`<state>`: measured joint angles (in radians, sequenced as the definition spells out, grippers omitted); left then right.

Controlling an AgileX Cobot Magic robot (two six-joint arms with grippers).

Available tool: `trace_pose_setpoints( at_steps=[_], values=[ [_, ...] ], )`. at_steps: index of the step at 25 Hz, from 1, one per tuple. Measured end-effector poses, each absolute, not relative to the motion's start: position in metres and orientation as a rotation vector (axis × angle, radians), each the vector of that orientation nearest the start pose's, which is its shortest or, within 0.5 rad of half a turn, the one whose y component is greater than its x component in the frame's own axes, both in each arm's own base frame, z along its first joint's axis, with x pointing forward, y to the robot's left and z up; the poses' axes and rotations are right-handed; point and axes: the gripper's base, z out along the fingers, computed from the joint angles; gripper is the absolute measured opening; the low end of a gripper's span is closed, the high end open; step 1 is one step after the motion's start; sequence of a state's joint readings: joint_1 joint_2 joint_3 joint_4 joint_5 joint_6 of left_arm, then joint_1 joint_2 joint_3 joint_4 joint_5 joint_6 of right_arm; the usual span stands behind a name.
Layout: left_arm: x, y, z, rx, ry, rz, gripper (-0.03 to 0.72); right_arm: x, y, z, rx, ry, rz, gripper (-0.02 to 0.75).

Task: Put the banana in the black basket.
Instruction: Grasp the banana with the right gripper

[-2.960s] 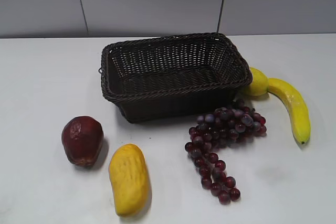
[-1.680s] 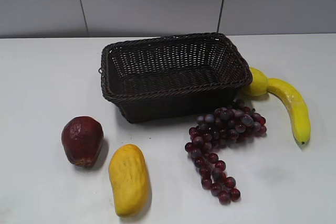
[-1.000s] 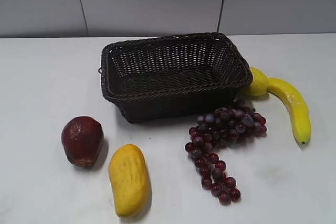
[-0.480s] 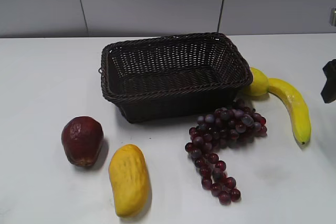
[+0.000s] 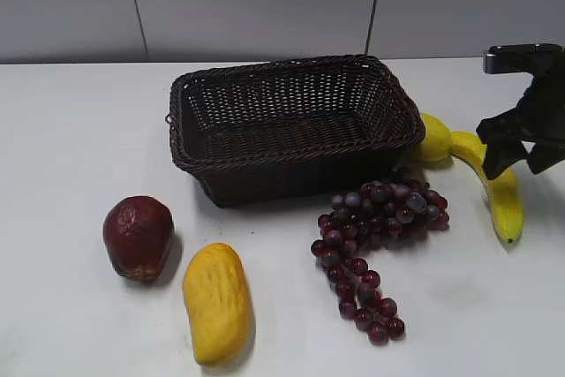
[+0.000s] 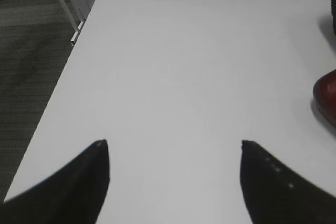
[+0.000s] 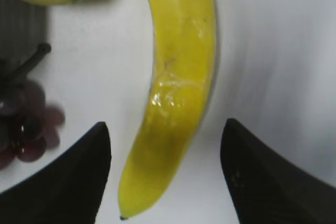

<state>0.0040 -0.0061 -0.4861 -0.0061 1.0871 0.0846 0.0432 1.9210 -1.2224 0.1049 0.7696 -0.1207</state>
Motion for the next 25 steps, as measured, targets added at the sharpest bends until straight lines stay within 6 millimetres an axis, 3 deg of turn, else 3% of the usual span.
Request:
trace_pose_setpoints(
  at_steps=[8, 12, 16, 19, 25],
  values=[
    [-0.005, -0.001, 0.271, 0.084, 2.077, 0.047, 0.575, 0.394, 0.024, 0.130, -0.113, 2.956, 0.067, 0.499],
    [-0.005, -0.001, 0.271, 0.084, 2.077, 0.047, 0.575, 0.396, 0.023, 0.127, -0.108, 2.947, 0.059, 0.495],
    [-0.005, -0.001, 0.271, 0.084, 2.077, 0.047, 0.575, 0.398, 0.023, 0.127, -0.104, 2.934, 0.058, 0.426],
    [-0.005, -0.001, 0.271, 0.084, 2.077, 0.047, 0.575, 0.398, 0.023, 0.127, -0.087, 2.937, 0.056, 0.313],
    [-0.005, -0.001, 0.271, 0.084, 2.077, 0.047, 0.575, 0.394, 0.022, 0.132, -0.067, 2.961, 0.039, 0.309]
  ],
)
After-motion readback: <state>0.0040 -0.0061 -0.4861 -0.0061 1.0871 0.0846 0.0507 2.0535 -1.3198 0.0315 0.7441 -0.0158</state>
